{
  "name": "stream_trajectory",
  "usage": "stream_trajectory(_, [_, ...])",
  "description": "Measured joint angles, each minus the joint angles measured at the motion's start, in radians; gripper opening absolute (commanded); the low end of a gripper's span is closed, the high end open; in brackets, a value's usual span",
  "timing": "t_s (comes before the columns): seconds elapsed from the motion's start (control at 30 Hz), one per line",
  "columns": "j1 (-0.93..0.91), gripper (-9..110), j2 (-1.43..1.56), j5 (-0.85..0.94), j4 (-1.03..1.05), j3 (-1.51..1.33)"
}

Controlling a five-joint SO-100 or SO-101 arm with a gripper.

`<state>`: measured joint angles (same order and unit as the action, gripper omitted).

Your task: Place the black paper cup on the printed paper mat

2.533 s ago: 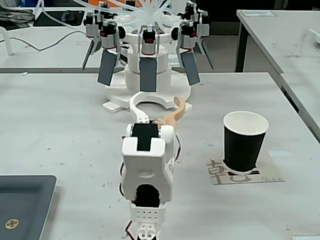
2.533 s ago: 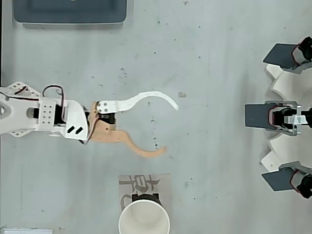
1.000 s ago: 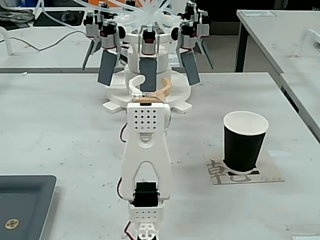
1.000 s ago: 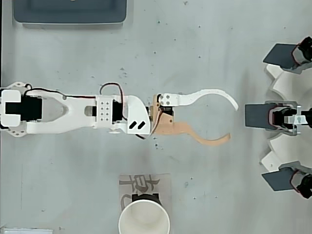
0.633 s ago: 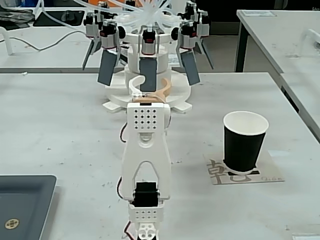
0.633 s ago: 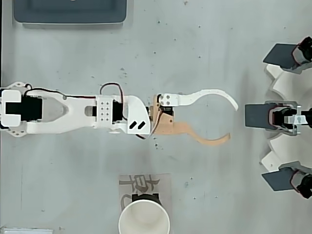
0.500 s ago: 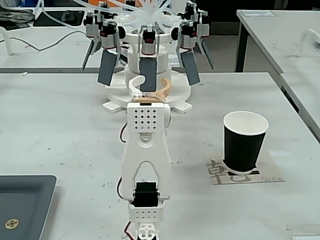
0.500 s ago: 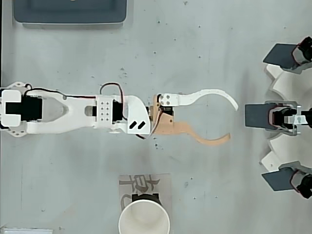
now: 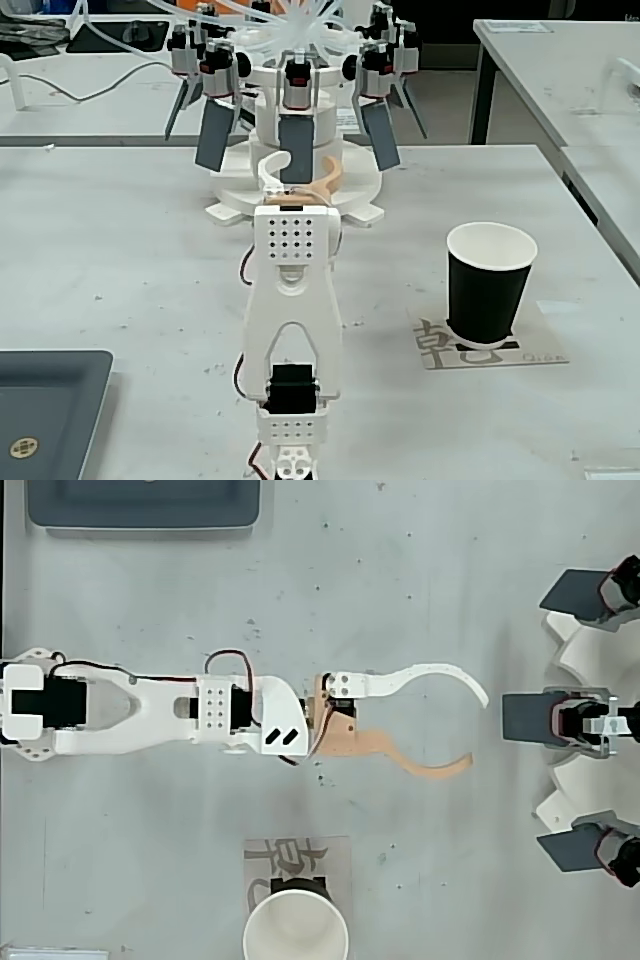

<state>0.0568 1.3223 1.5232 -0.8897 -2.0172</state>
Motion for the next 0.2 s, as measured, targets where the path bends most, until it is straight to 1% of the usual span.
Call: stream_trajectory(0.2, [0.0, 11, 0.0, 0.0, 0.0, 0.0])
